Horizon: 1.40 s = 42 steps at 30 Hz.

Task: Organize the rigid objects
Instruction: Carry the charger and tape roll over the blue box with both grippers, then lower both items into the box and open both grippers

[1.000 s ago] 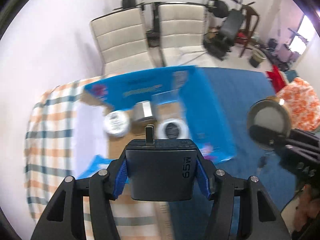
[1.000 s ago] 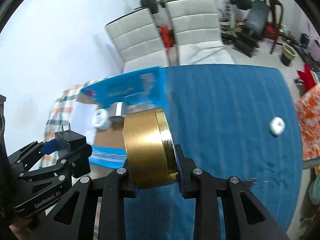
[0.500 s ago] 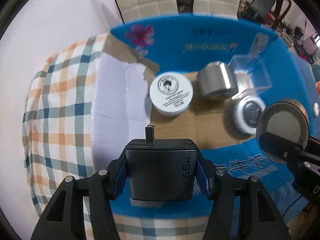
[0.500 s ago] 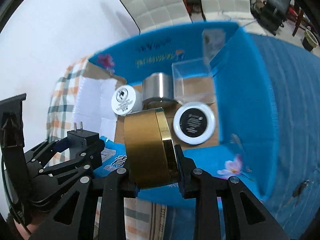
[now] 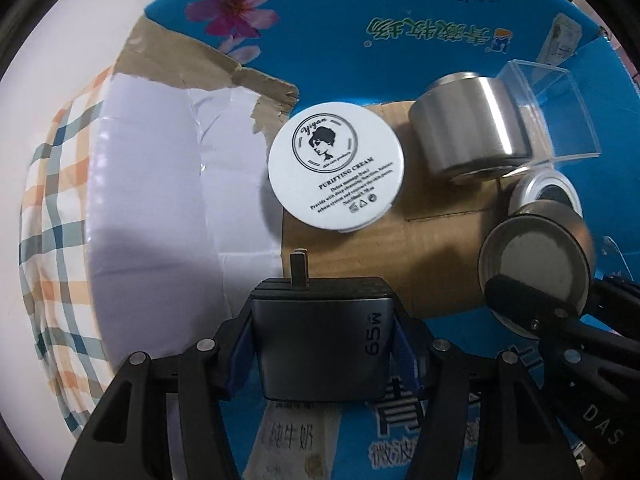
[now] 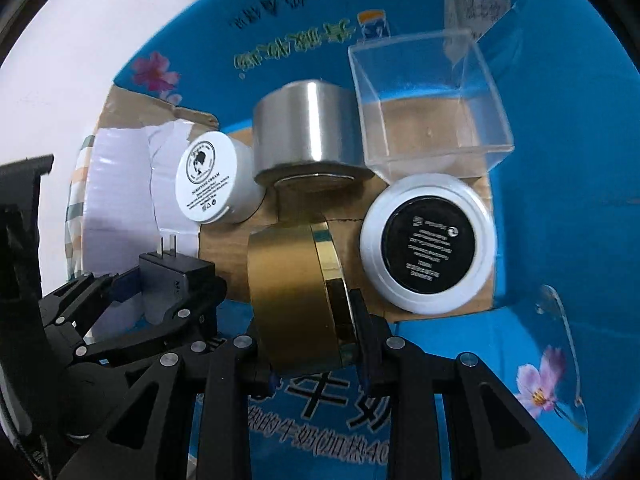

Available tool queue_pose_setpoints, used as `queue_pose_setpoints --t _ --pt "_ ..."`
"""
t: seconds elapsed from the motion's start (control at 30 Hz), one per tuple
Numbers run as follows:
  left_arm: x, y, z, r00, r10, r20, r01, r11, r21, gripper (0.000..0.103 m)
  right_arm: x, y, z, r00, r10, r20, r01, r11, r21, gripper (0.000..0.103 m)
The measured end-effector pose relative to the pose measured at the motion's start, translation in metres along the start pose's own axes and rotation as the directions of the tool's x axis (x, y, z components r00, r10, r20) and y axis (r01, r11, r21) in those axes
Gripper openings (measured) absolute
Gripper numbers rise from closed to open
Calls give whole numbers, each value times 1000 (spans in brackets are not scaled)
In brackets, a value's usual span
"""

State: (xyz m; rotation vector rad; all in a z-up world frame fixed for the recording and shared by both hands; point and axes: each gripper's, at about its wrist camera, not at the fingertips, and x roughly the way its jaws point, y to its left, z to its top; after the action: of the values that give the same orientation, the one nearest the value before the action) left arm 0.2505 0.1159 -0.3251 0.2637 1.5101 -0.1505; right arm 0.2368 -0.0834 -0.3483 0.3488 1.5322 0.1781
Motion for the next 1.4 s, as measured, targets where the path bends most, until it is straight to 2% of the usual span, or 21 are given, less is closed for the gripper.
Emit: queue_pose_setpoints --t 0.17,0.6,0.9,1.03,1.13,1.2,1.3,1.37,1.4 --pt "7 -3 10 1000 -9 -26 10 1000 12 57 15 -3 6 999 -33 -24 33 999 5 31" --pt "23 1 20 995 -51 -91 49 999 -20 57 35 -10 15 996 -51 -79 53 998 22 34" --pt "18 6 -3 992 -65 -106 63 998 -20 58 34 -1 7 994 -90 -69 90 996 -4 48" --pt "6 13 -5 992 -84 -96 81 996 -36 59 28 -3 2 994 -85 -66 86 996 2 59" --pt "-4 17 -7 994 -83 -72 80 996 -40 70 17 -2 -7 993 -109 -48 109 994 -16 65" --pt "-11 21 -9 997 -54 -48 52 998 -47 90 9 -1 -9 989 -145 -24 144 989 -34 66" --pt "-17 30 -10 996 -82 -28 80 994 -78 93 -2 2 -9 986 -167 -5 167 985 -35 69" --pt "-22 35 -14 995 -97 -16 95 992 -86 93 -9 2 -9 987 -160 4 160 987 -26 82" --pt "-25 36 -16 996 -94 -11 92 992 -86 93 -11 2 -9 987 -159 9 160 987 -25 83"
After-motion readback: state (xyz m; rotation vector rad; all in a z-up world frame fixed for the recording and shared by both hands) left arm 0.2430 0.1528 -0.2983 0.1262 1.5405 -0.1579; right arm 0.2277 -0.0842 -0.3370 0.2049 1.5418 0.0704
